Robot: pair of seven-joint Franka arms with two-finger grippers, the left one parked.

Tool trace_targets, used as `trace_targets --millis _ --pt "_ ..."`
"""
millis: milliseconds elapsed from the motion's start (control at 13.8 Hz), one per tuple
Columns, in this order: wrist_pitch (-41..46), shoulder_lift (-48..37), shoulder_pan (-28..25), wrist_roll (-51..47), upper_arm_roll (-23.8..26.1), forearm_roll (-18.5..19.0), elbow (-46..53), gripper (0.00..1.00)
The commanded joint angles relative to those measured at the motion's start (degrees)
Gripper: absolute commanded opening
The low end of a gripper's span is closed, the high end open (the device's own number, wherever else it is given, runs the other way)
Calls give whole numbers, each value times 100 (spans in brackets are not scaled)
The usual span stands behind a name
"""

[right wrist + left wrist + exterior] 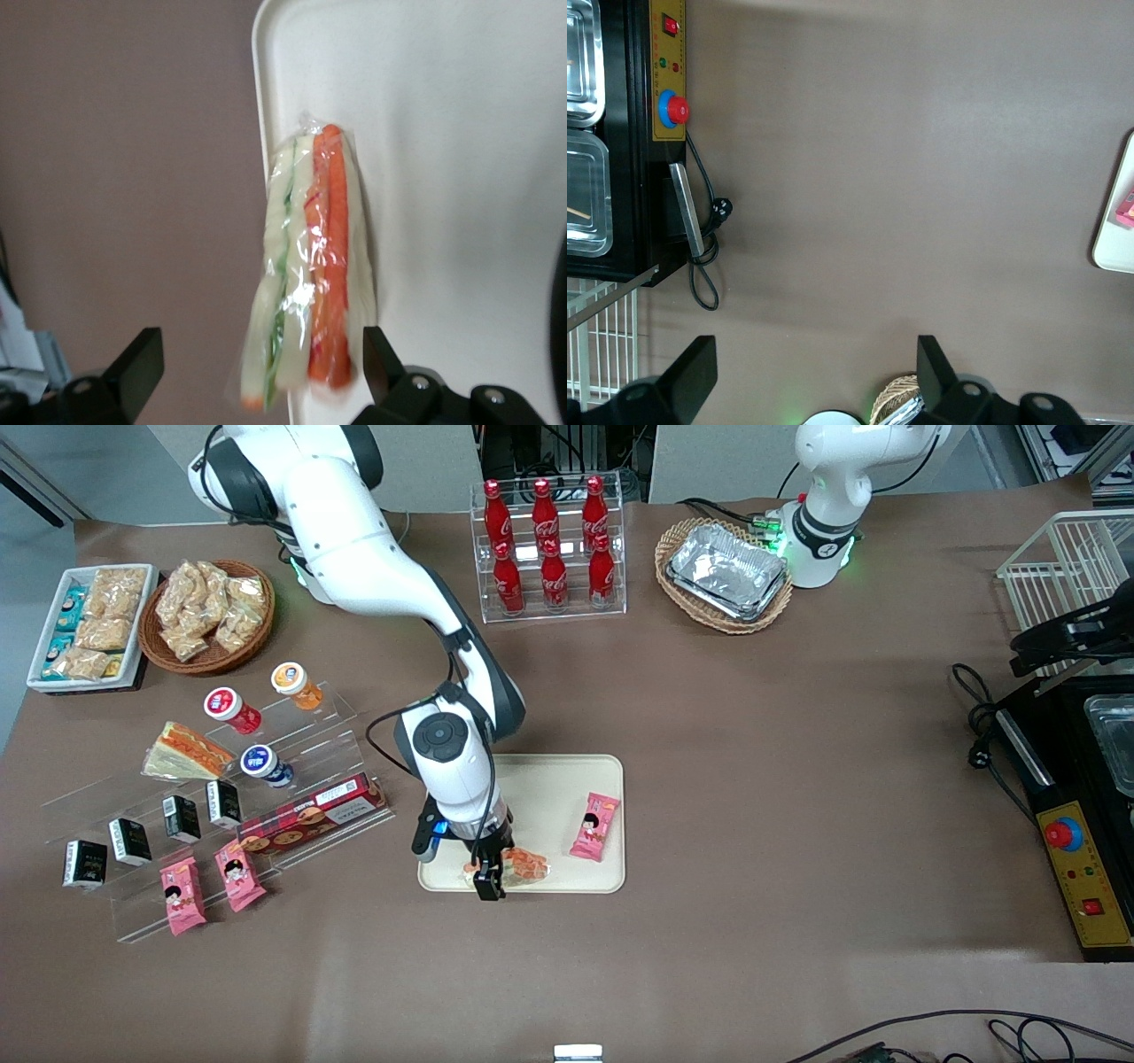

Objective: Place sandwich on tray
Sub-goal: 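Lower the sandwich onto the tray and open the right gripper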

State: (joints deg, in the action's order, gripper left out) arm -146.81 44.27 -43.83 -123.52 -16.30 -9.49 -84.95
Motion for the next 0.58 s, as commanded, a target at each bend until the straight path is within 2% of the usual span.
trace_targets --millis 0,217,506 --pt "1080 -943 14 643 4 -158 -206 100" --pt "2109 -1551 76 1818 -23 -149 -259 100" --pt "3498 -2245 532 4251 -67 -88 -259 100"
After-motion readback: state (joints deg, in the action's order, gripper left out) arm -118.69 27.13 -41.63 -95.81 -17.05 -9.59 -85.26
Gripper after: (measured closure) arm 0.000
